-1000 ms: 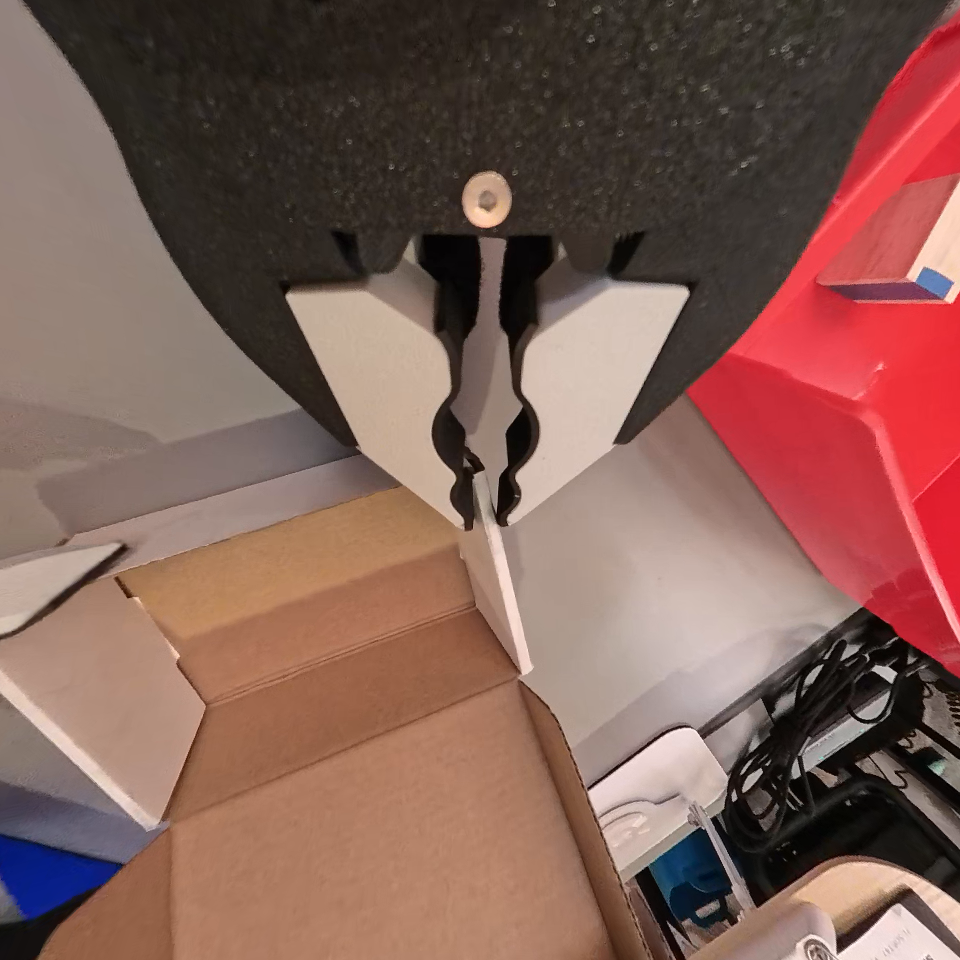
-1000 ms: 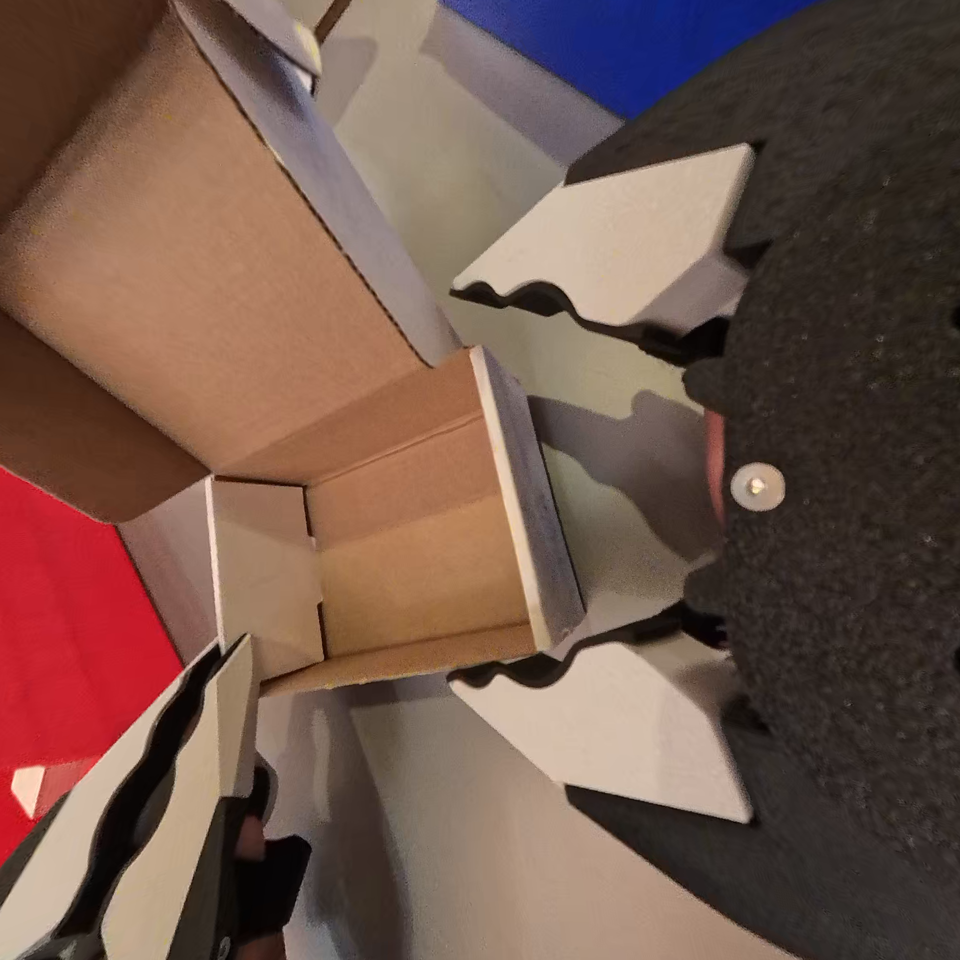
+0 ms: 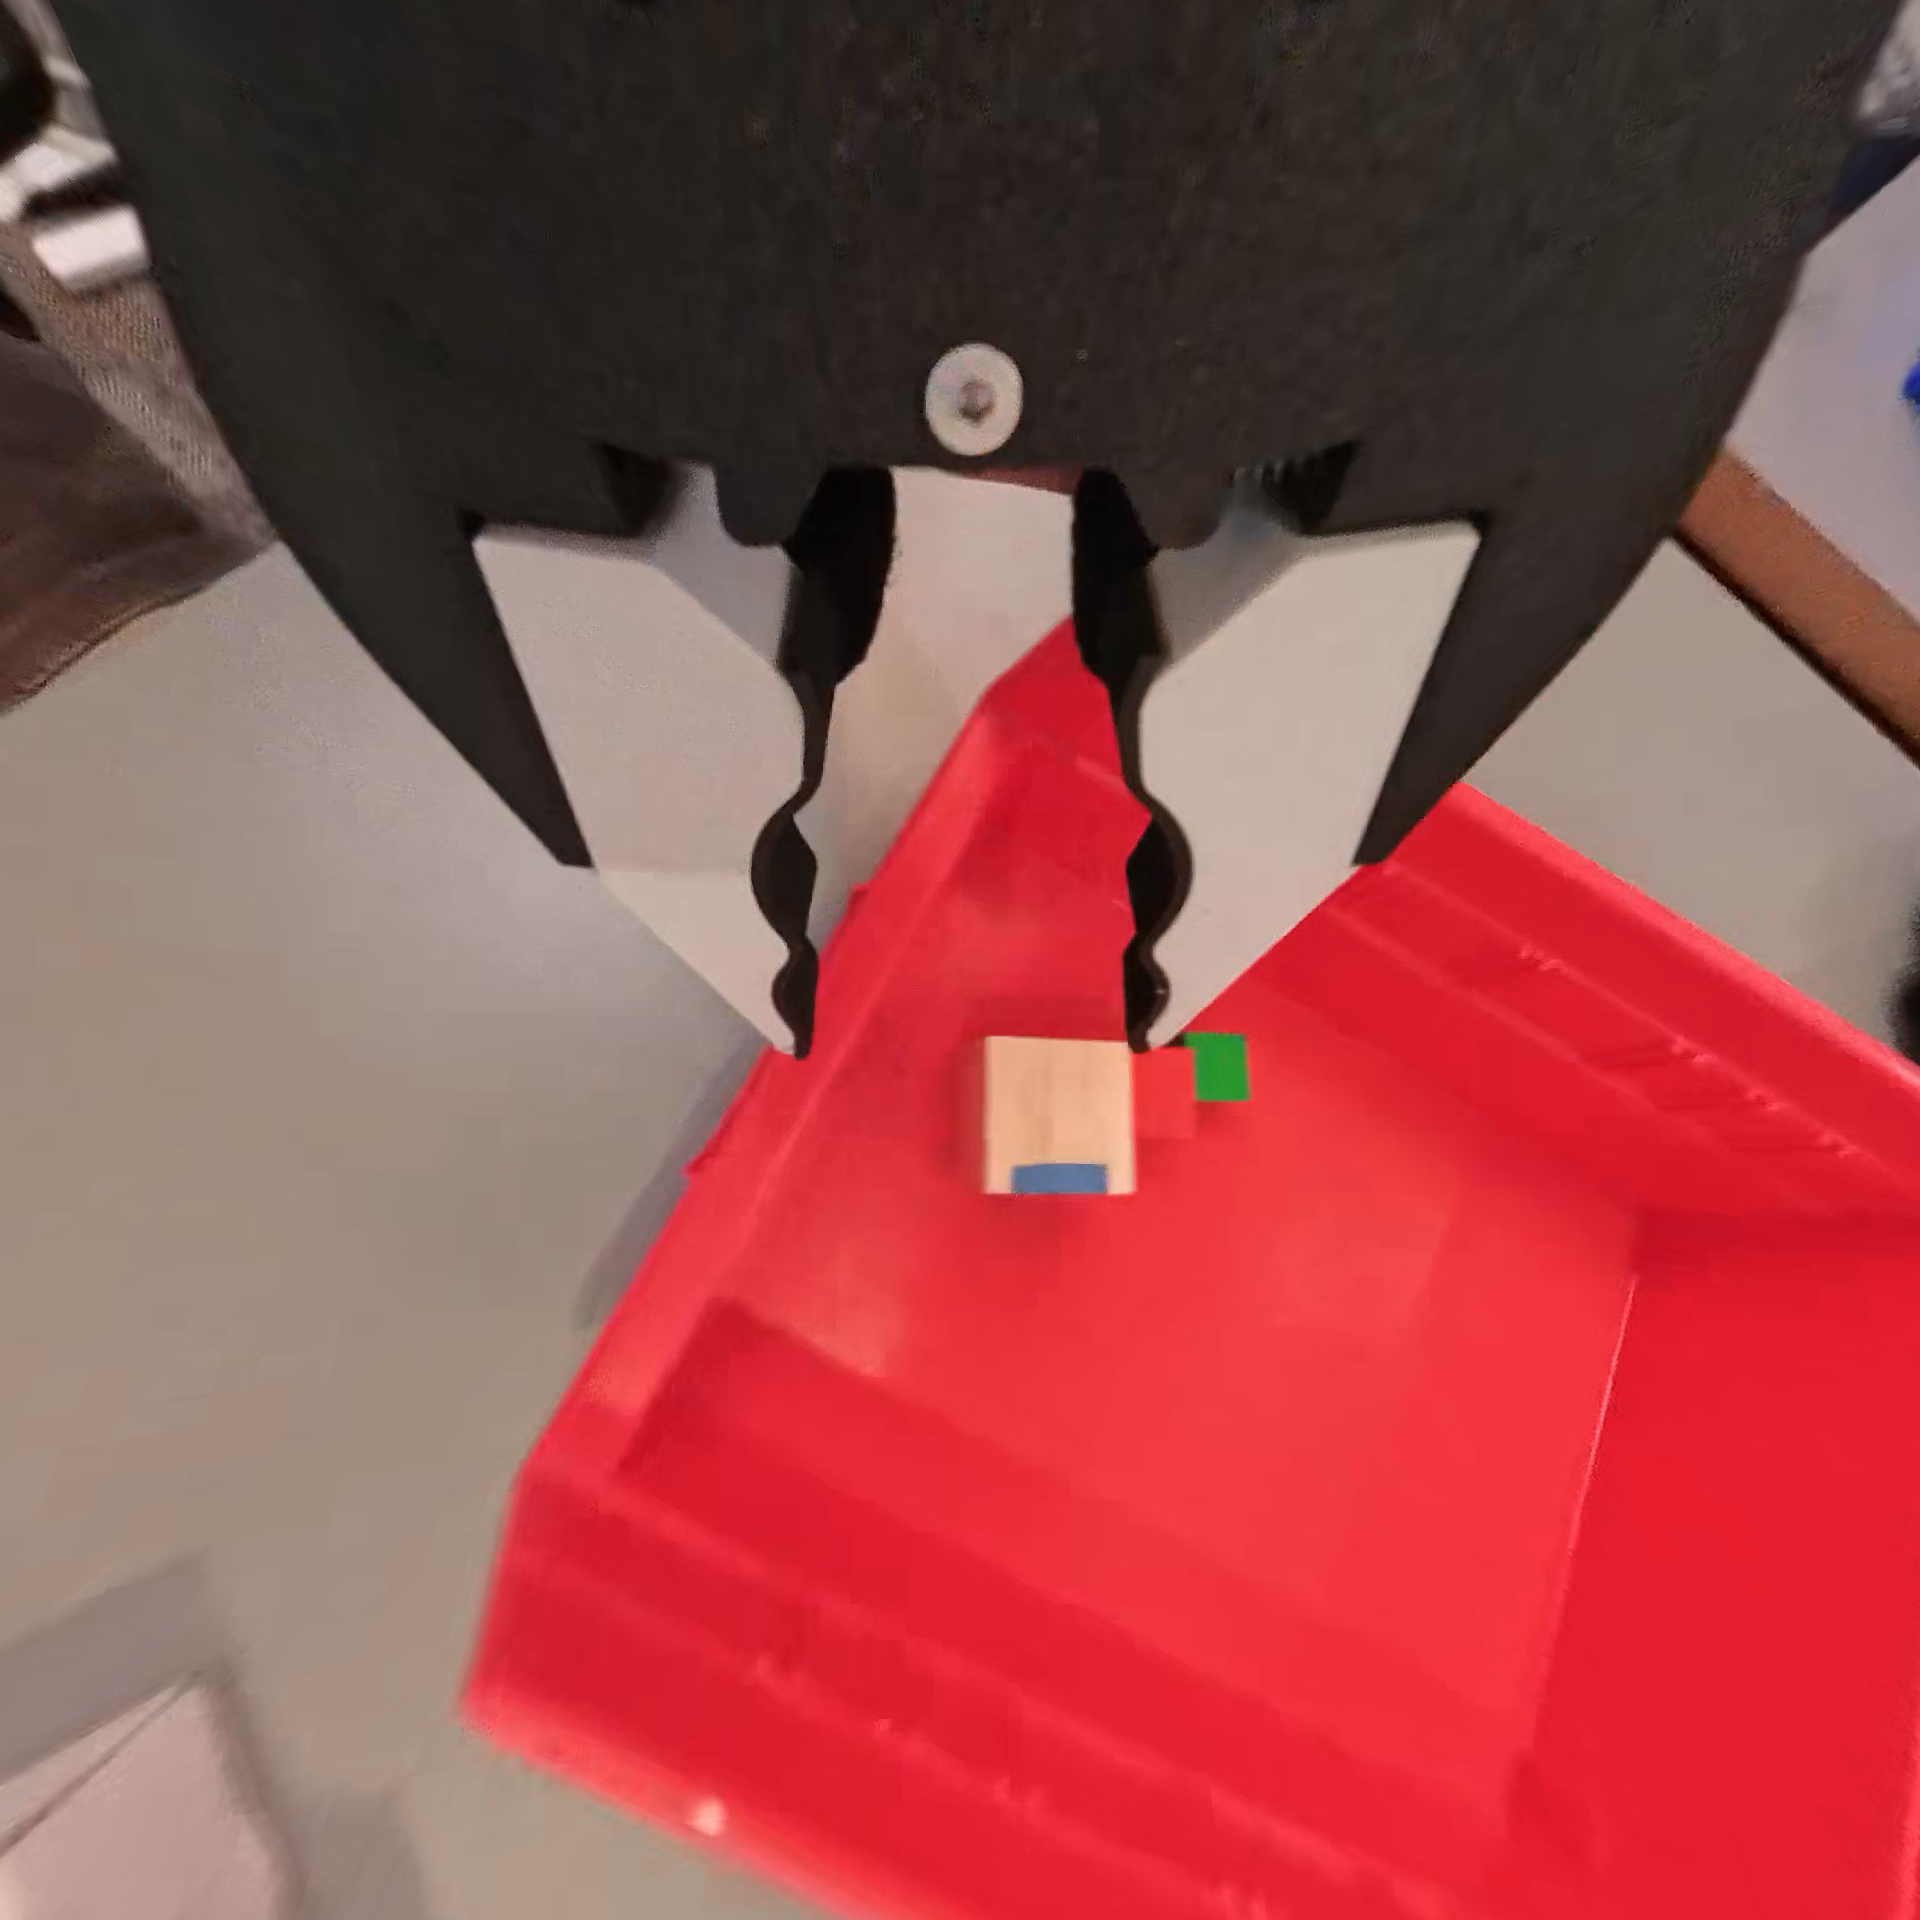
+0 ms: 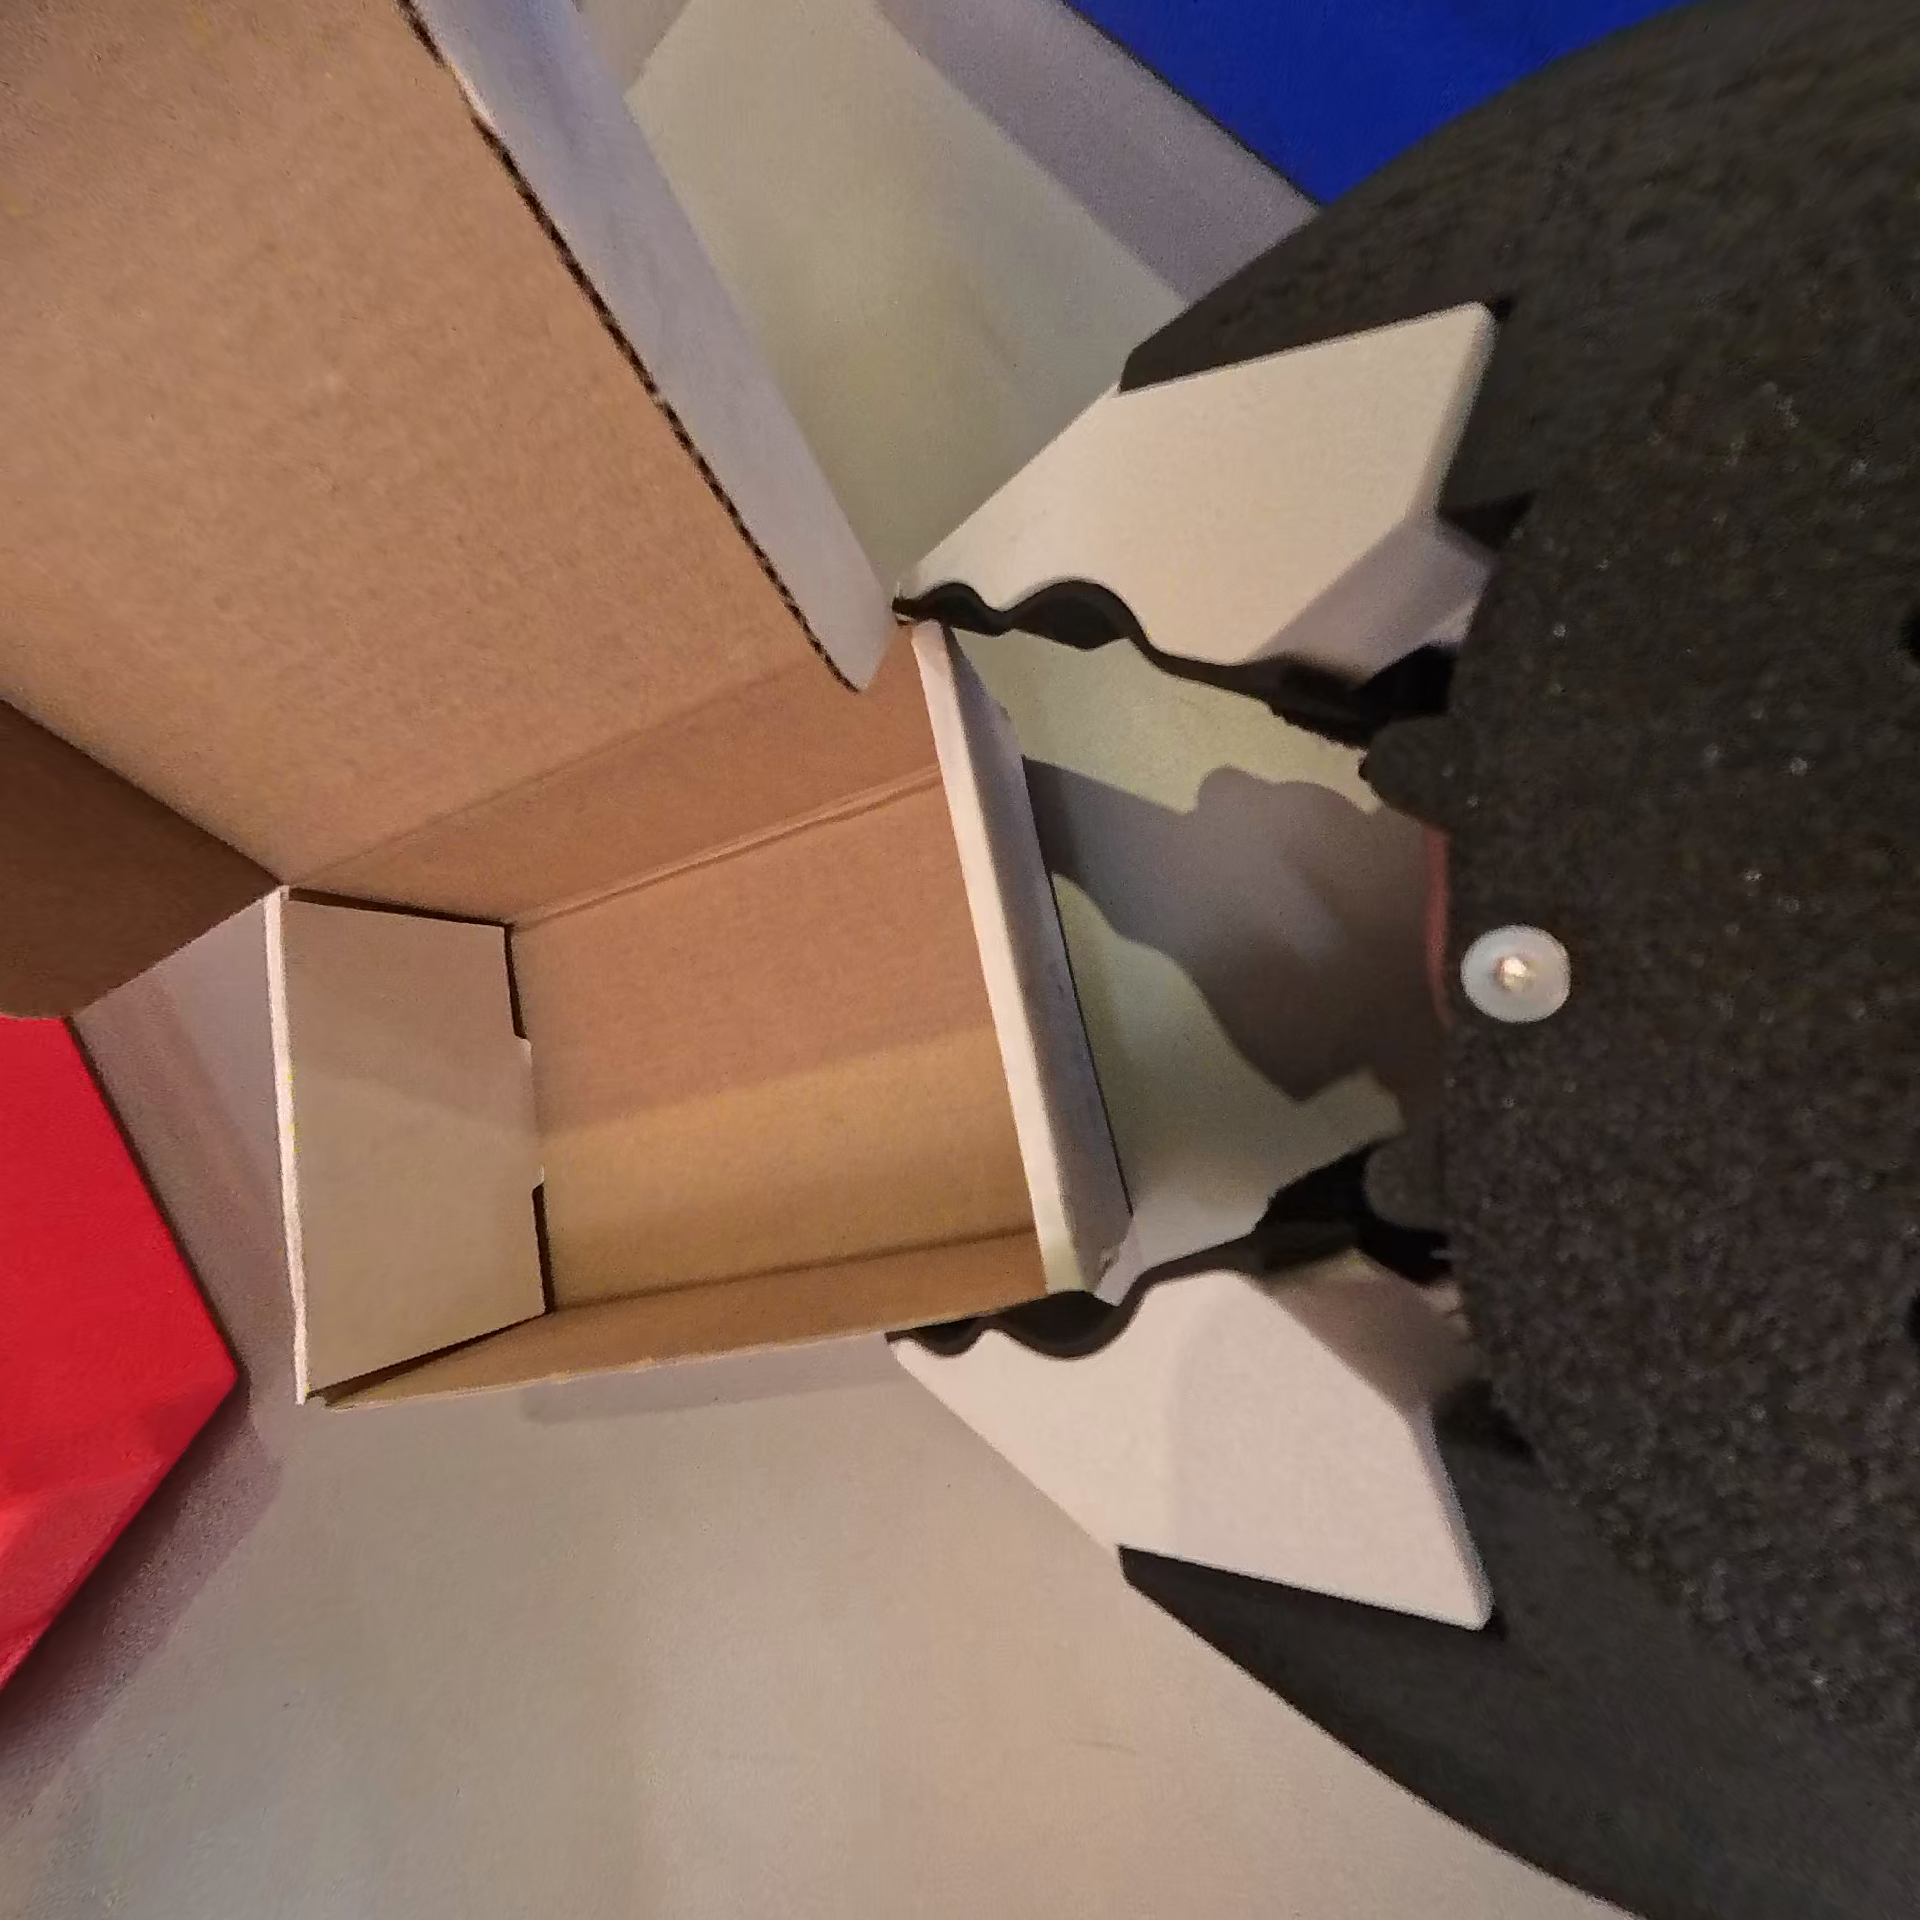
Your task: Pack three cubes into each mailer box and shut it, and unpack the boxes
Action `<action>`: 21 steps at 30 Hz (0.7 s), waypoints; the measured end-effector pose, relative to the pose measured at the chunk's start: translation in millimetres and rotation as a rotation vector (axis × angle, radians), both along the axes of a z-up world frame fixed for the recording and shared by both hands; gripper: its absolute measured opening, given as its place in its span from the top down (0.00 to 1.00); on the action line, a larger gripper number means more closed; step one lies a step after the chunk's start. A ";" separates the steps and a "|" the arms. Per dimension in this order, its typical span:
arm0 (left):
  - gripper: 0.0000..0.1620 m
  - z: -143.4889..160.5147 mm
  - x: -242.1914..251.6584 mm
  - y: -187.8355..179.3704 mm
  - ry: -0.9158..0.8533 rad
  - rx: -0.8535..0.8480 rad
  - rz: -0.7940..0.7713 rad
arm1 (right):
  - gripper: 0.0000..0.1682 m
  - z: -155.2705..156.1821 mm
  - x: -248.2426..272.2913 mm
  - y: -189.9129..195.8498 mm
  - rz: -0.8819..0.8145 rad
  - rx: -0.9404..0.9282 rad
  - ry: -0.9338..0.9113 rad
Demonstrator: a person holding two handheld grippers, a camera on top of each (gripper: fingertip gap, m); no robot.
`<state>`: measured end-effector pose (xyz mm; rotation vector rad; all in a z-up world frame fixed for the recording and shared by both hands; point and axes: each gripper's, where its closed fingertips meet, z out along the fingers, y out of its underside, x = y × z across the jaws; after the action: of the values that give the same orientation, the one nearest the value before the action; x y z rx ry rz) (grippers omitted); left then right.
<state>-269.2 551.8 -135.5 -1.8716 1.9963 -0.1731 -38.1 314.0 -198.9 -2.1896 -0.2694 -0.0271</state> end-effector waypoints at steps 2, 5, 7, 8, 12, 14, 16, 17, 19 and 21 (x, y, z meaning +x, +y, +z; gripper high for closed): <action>0.63 -12.2 1.0 12.0 0.086 -0.015 -0.004 | 0.24 0.0 0.0 -0.1 0.000 0.000 0.000; 0.61 -26.1 7.4 21.1 0.182 -0.013 0.008 | 0.24 0.0 0.1 -0.4 -0.003 0.001 0.000; 0.61 -35.0 7.6 24.7 0.244 -0.025 0.022 | 0.24 0.0 0.1 -0.6 -0.005 0.004 0.001; 0.61 -38.7 7.7 29.3 0.265 -0.017 0.034 | 0.24 0.0 0.0 -1.0 -0.006 0.005 0.002; 0.63 -53.4 7.2 32.1 0.309 -0.047 0.040 | 0.24 -0.4 0.5 -3.6 -0.006 0.007 0.005; 0.67 -60.4 7.2 31.0 0.323 -0.059 0.038 | 0.24 -0.6 0.7 -4.0 -0.006 0.008 0.007; 0.75 -62.7 6.2 35.8 0.334 -0.020 0.034 | 0.24 -0.5 0.5 -3.9 -0.006 0.007 0.005; 0.75 -62.1 5.8 33.8 0.337 -0.029 0.031 | 0.24 -0.5 0.4 -3.8 -0.006 0.007 0.005; 0.76 -58.6 8.1 28.2 0.317 -0.050 0.018 | 0.24 -0.4 0.1 -3.6 -0.005 0.006 0.005; 0.75 -48.1 11.0 27.4 0.285 -0.032 0.002 | 0.24 -0.4 -0.5 -3.6 -0.002 0.007 0.005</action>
<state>-258.1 579.2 -183.6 -2.0127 2.1856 0.0670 -38.6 310.5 -199.3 -2.1829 -0.2635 -0.0240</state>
